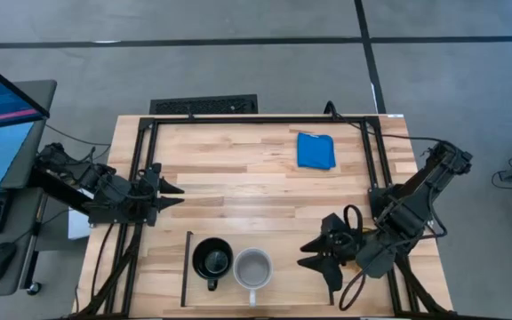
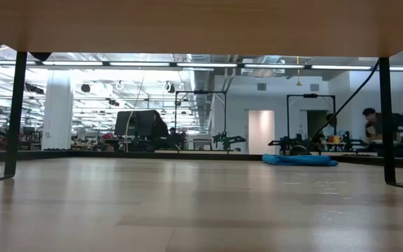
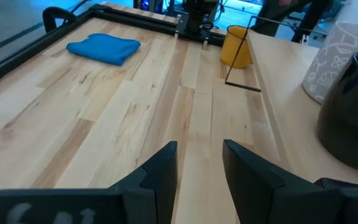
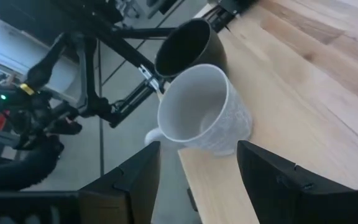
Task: Stack small to large cups/mugs on shelf
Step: Put the orange mug beside the white mug on the shelf
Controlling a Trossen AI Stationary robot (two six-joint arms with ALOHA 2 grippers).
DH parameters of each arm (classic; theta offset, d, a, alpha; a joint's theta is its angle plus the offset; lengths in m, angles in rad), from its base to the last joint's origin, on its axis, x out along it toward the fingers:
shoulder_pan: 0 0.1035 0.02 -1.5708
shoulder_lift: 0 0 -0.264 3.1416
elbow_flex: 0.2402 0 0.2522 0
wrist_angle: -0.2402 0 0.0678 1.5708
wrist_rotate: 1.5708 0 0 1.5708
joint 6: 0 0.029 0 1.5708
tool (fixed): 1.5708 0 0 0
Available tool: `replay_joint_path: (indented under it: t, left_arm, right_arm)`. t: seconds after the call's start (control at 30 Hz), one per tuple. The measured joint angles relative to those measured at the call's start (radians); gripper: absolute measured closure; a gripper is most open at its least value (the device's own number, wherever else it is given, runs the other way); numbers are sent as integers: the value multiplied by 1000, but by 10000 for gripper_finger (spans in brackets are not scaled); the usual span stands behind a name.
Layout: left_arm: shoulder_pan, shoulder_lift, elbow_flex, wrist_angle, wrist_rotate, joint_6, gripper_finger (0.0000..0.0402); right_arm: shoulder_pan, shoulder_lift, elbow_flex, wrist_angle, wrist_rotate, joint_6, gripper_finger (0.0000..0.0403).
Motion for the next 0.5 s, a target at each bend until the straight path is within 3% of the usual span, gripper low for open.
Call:
replay_joint_path:
  t: [0.5]
  left_arm:
    - [0, 0, 0, 0, -3, -1, 283]
  right_arm:
    - [-68, 0, 0, -91, -100, 32, 168]
